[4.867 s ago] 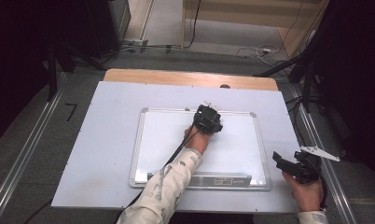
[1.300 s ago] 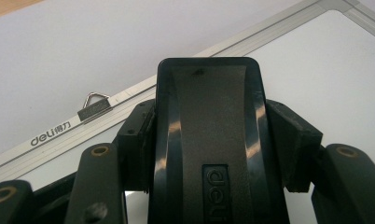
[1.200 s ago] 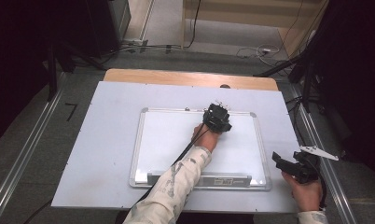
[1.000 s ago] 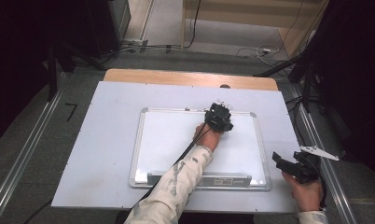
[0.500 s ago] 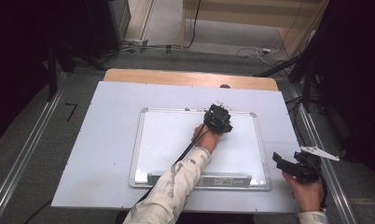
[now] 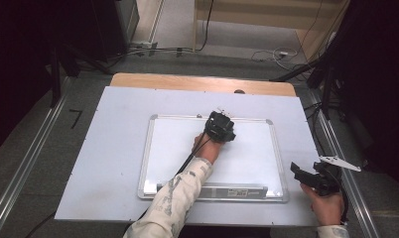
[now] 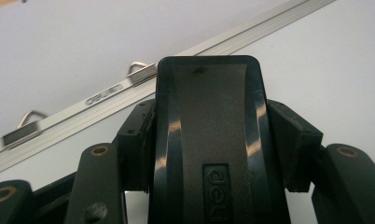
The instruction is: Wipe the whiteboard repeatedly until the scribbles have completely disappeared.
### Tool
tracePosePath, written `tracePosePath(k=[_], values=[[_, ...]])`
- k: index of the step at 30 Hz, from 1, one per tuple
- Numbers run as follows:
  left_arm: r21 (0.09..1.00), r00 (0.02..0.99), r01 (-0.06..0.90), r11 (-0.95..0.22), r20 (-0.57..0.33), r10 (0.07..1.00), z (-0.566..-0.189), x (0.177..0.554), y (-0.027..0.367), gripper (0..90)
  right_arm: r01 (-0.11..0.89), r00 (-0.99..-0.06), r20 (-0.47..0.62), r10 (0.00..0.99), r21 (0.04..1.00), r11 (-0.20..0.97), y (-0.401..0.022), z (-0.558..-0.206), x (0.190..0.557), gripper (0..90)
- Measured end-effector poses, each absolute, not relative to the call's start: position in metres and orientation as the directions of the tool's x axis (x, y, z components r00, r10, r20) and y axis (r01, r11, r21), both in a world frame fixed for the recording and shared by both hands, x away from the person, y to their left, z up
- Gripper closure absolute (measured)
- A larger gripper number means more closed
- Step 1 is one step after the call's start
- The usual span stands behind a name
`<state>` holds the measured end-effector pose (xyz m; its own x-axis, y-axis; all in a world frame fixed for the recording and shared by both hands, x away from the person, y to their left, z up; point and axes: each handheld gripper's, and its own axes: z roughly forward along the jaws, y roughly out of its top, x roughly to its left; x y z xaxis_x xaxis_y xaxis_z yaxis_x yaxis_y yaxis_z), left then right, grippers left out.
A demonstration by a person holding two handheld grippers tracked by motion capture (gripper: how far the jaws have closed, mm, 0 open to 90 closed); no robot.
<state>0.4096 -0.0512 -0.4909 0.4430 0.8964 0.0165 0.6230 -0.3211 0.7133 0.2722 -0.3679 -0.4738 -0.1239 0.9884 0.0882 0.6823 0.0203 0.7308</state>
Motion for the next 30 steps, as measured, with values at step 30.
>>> tracePosePath(k=[30], values=[[0.714,0.330,0.659,-0.237,0.009,0.944,-0.493,0.401,0.032,40.7,0.692,-0.120,0.078,0.990,0.722,0.027,-0.366,-0.476,0.273,13.0]])
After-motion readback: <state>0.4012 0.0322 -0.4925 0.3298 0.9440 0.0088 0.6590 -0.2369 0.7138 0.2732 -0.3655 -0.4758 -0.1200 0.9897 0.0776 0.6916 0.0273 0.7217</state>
